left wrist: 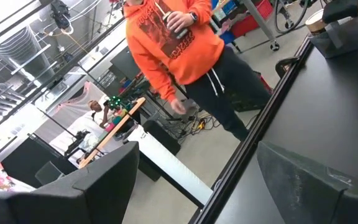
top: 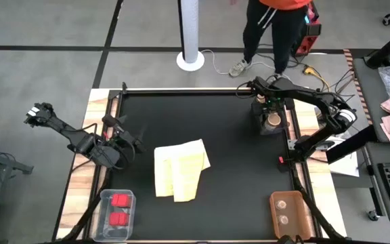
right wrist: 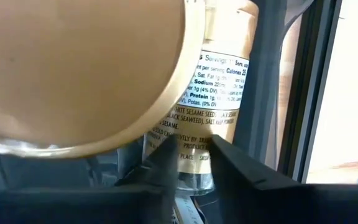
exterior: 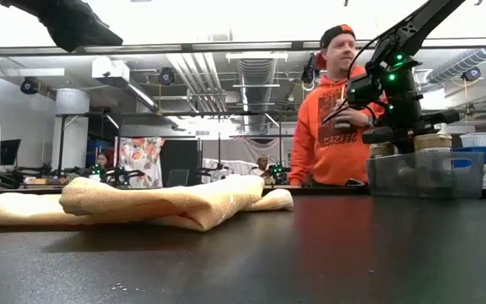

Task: Sort spices by type
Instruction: Adjust the golden spice bottles in the black bin

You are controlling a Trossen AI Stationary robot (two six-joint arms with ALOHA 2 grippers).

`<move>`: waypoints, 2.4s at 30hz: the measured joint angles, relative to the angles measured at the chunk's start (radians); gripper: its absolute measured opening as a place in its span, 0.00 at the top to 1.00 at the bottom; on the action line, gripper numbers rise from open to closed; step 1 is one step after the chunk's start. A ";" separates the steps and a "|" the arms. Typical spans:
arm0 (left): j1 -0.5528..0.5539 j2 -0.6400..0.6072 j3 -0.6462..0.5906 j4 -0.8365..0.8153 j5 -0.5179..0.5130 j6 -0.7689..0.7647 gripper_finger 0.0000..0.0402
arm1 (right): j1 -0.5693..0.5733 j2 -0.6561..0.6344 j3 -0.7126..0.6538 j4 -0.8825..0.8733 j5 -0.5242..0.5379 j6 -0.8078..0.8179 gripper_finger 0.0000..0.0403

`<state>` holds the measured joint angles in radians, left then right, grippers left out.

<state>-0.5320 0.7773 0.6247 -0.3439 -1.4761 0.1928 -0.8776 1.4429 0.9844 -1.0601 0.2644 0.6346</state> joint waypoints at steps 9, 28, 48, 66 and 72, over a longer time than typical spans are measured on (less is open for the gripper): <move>0.000 0.000 0.000 0.000 0.000 0.000 0.23 | 0.000 -0.001 0.002 -0.001 0.005 -0.002 0.96; 0.000 0.000 0.000 -0.003 0.000 0.001 0.23 | 0.000 0.028 -0.063 0.099 0.008 0.001 0.34; 0.000 0.000 0.000 -0.003 0.001 0.001 0.23 | -0.024 0.139 -0.067 0.145 -0.046 0.005 0.23; 0.000 0.000 0.000 -0.004 0.001 0.001 0.23 | -0.025 0.142 -0.068 0.122 -0.099 0.047 0.18; 0.000 0.000 0.000 -0.005 0.001 0.001 0.23 | -0.023 0.142 -0.087 0.071 -0.075 0.053 0.23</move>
<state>-0.5321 0.7773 0.6247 -0.3485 -1.4750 0.1934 -0.9009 1.5848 0.8970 -0.9891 0.1893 0.6876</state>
